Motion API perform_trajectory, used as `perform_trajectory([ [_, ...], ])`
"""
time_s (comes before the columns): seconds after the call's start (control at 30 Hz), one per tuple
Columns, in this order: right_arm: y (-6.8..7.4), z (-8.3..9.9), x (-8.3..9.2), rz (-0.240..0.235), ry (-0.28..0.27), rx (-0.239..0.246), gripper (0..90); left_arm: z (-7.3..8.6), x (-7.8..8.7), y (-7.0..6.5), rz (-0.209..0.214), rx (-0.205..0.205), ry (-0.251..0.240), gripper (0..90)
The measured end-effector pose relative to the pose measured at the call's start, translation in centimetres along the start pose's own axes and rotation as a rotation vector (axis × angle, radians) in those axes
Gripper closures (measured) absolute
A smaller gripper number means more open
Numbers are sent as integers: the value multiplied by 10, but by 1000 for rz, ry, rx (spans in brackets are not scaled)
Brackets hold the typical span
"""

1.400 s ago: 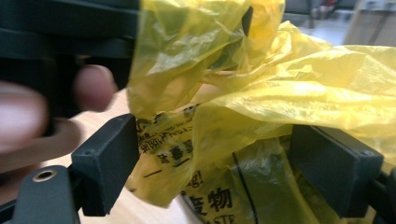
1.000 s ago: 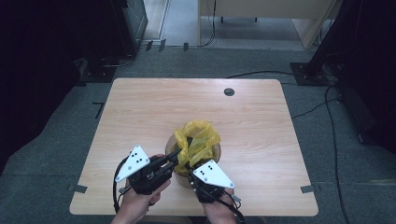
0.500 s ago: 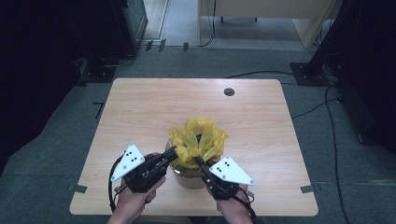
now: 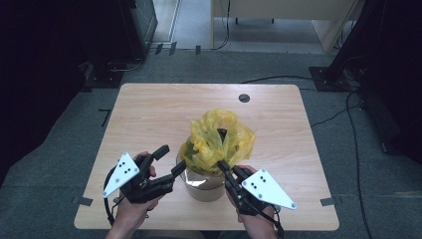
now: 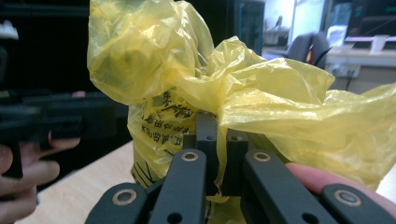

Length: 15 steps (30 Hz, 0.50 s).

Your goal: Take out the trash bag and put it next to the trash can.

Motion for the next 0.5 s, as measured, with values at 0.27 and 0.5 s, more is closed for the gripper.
perform_trajectory([
  [0.27,-9,-22,15,47,-78,19,900,16,3,27,-112,-7,78,183],
  [0.5,-20,-29,21,78,-96,9,900,43,12,60,-256,-8,140,140],
])
Point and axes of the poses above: each handheld gripper's, and its own axes: x roughly backward along the jaws, z roughly out of its underside, y roughly to its left, the point moved 8 cm from there along -x, roughly forward along the jaws, and after that the axes turned 10 degrees about -x, right-handed, at the moved point
